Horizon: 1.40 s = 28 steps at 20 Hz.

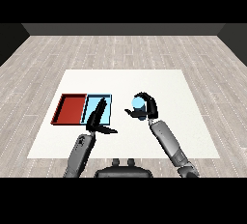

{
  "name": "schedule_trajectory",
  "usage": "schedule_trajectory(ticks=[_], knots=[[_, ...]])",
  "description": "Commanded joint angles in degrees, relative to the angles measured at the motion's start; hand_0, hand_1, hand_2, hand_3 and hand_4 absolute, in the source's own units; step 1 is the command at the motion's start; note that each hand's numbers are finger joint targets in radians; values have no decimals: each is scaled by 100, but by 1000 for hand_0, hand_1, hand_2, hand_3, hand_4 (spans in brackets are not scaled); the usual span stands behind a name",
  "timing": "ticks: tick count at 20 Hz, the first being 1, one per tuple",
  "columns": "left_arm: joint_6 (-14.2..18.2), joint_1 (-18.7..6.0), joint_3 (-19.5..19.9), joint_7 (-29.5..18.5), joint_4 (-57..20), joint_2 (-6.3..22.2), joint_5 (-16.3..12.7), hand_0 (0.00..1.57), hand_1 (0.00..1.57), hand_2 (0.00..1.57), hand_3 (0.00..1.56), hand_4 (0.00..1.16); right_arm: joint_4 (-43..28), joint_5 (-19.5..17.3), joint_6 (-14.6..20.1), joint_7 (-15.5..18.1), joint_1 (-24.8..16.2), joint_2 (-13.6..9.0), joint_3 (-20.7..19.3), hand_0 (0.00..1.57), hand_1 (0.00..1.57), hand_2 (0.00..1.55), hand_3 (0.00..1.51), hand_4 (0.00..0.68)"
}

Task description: Pick the blue can and put it in the blue box

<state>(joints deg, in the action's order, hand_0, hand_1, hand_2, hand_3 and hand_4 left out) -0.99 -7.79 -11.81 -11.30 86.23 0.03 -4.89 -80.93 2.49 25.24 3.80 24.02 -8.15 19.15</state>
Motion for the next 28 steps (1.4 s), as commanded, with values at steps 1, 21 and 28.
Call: schedule_trajectory(ticks=[1, 21, 28], knots=[[344, -736, -179, 56, -710, -3, -369, 0, 0, 0, 0, 0, -648, -242, -233, -336, -258, -179, 86, 1458, 1458, 1456, 1397, 612], [836, -723, -865, -131, -1135, -3, -738, 0, 0, 0, 0, 0, -298, -951, -678, -325, 21, 811, -174, 1486, 1486, 1466, 1399, 610], [1076, -983, -982, -508, -1792, -3, -927, 0, 0, 0, 0, 0, -239, -851, -413, -687, 437, 814, 7, 1469, 1469, 1457, 1394, 611]])
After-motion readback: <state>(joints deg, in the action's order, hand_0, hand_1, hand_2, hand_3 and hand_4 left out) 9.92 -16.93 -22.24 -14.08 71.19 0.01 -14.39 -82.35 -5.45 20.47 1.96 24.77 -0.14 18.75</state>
